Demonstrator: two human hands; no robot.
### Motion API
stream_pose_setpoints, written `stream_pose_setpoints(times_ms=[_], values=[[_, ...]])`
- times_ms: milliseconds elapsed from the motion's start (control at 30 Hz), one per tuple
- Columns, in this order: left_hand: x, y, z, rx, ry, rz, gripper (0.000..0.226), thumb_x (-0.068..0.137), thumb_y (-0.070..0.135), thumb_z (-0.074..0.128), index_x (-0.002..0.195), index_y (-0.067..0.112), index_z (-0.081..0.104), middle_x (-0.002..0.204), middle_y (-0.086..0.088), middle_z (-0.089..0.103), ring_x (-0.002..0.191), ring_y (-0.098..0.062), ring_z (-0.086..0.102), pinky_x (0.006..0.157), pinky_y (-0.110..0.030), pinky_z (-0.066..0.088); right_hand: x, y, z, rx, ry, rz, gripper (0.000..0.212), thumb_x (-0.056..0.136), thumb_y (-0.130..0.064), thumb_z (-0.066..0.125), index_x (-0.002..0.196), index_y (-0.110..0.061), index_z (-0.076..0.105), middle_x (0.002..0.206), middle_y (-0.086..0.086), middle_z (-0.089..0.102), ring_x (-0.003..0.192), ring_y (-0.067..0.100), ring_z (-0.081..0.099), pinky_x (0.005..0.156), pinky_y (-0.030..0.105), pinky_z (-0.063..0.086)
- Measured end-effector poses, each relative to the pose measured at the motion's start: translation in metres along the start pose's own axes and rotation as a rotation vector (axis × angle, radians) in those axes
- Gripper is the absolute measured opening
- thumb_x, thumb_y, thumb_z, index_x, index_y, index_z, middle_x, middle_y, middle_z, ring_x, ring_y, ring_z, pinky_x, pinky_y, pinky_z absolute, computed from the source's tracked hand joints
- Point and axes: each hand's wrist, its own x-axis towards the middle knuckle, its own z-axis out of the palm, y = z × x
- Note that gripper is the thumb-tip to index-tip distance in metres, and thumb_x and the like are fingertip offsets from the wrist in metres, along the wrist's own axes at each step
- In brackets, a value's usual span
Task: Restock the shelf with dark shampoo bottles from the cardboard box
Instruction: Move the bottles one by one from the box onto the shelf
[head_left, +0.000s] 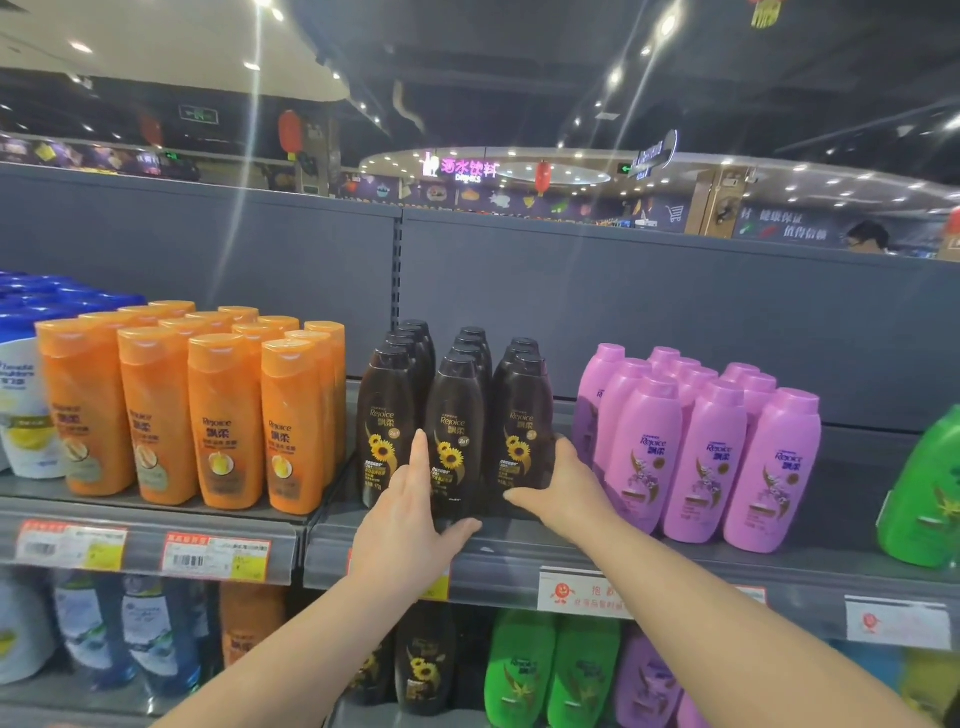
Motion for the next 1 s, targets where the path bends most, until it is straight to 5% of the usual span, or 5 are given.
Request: stream_pose_setpoints(times_ms=[233, 400, 567, 700, 1000], values=[[-0.023, 0.024, -0.004, -0.023, 0.082, 0.213, 0.088, 0.071, 0.047, 0.072, 0.141, 0.019, 0.027, 0.112, -0.001, 0.055, 0.103, -0.022, 0.053, 0.089, -0.041, 0.048, -0.067, 0.003, -0.032, -0.164, 0.090, -0.180, 0.075, 0.079, -0.036, 0.067, 0.140, -0.032, 0.025, 0.142, -0.002, 0.044, 0.127, 0.017, 0.045, 0.098, 0.032, 0.040], [-0.054, 0.053, 0.024, -0.155, -0.042, 0.472, 0.062, 0.076, 0.047, 0.064, 0.125, 0.011, 0.049, 0.089, 0.000, 0.057, 0.081, -0.024, 0.060, 0.068, -0.039, 0.051, -0.128, 0.051, -0.072, -0.357, 0.147, -0.173, 0.061, 0.081, -0.037, 0.062, 0.137, -0.029, 0.038, 0.138, -0.005, 0.049, 0.123, 0.013, 0.044, 0.098, 0.027, 0.035], [-0.084, 0.078, 0.062, -0.035, -0.307, 0.546, 0.066, 0.067, 0.056, 0.059, 0.115, 0.011, 0.060, 0.093, -0.007, 0.066, 0.083, -0.031, 0.066, 0.065, -0.041, 0.056, -0.189, 0.123, -0.118, -0.450, 0.202, 0.027, 0.063, 0.082, -0.035, 0.064, 0.138, -0.025, 0.037, 0.140, -0.004, 0.046, 0.129, 0.017, 0.040, 0.105, 0.030, 0.032], [-0.108, 0.121, 0.104, 0.047, -0.517, 0.524, 0.065, 0.073, 0.059, 0.063, 0.127, 0.024, 0.049, 0.121, 0.001, 0.055, 0.108, -0.025, 0.056, 0.085, -0.037, 0.048, -0.248, 0.181, -0.154, -0.459, 0.281, 0.207, 0.064, 0.081, -0.038, 0.063, 0.138, -0.027, 0.035, 0.141, -0.007, 0.044, 0.130, 0.013, 0.038, 0.104, 0.025, 0.030], [-0.250, 0.302, 0.235, 0.084, -0.964, 0.709, 0.066, 0.076, 0.063, 0.055, 0.128, 0.024, 0.043, 0.130, -0.002, 0.049, 0.121, -0.021, 0.047, 0.097, -0.033, 0.041, -0.444, 0.324, -0.270, -0.506, 0.288, 0.728, 0.069, 0.076, -0.046, 0.064, 0.137, -0.024, 0.038, 0.141, -0.003, 0.043, 0.131, 0.015, 0.039, 0.105, 0.027, 0.033]])
